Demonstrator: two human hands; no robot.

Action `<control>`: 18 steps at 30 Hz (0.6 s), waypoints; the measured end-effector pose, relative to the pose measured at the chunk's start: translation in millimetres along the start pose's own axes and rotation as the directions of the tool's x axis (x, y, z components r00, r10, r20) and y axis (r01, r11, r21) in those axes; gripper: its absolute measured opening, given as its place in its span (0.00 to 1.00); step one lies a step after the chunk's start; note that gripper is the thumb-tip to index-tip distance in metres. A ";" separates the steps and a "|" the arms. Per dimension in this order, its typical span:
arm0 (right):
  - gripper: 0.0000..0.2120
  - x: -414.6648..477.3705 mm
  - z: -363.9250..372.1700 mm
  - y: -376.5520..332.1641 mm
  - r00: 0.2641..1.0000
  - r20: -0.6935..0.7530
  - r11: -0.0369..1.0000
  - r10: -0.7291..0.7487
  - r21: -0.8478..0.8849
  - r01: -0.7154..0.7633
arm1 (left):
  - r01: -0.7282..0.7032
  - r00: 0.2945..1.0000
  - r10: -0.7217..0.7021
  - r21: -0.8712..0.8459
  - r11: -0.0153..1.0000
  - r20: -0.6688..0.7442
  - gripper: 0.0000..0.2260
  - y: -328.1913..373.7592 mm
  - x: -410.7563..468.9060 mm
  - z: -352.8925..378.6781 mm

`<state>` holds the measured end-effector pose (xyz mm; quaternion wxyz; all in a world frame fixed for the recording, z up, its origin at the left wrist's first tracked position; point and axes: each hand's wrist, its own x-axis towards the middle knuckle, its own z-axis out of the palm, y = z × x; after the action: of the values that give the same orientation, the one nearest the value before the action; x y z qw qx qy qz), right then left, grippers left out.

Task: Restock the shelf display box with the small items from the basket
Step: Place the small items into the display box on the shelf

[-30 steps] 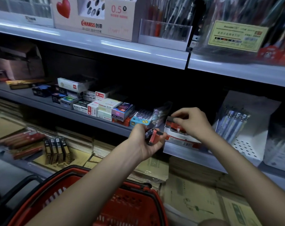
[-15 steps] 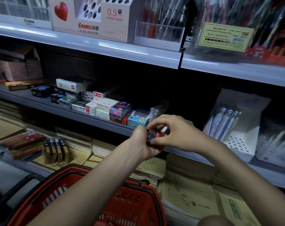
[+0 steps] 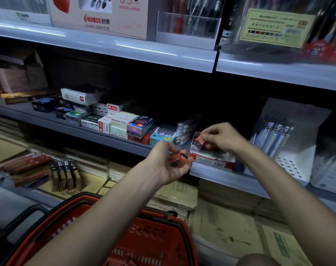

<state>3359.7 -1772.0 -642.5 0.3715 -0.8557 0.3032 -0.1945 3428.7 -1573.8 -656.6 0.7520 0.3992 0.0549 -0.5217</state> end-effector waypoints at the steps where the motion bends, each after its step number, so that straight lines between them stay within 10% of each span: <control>1: 0.08 0.8 7.5 1.2 0.998 0.066 1.000 0.019 -0.011 -0.018 | -0.006 1.000 0.006 -0.017 1.000 0.007 0.16 0.5 0.3 -0.2; 7: 0.09 7.9 20.3 13.4 0.979 -0.101 0.913 -0.175 -0.388 0.123 | -0.021 1.000 0.021 -0.055 0.998 -0.002 0.01 5.8 -0.6 -1.7; 11: 0.04 -15.5 11.3 -6.1 0.934 -0.251 0.960 -0.254 -0.182 0.212 | -0.051 0.998 0.052 -0.034 0.998 0.019 0.06 8.9 -2.3 -0.2; 15: 0.06 -51.0 5.0 -35.3 0.970 0.056 0.962 -0.237 0.154 0.226 | -0.090 0.995 0.090 -0.027 0.996 0.032 0.08 3.9 -4.1 13.7; 18: 0.13 -70.3 1.4 -40.8 0.905 0.221 0.931 -0.364 0.044 0.364 | -0.093 0.993 0.095 -0.028 0.995 0.066 0.11 -1.5 -5.8 25.5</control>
<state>3323.7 -1702.5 -620.2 0.3615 -0.9133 0.0942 -0.1626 3416.3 -1586.5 -637.4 0.7820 0.3742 0.0175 -0.4981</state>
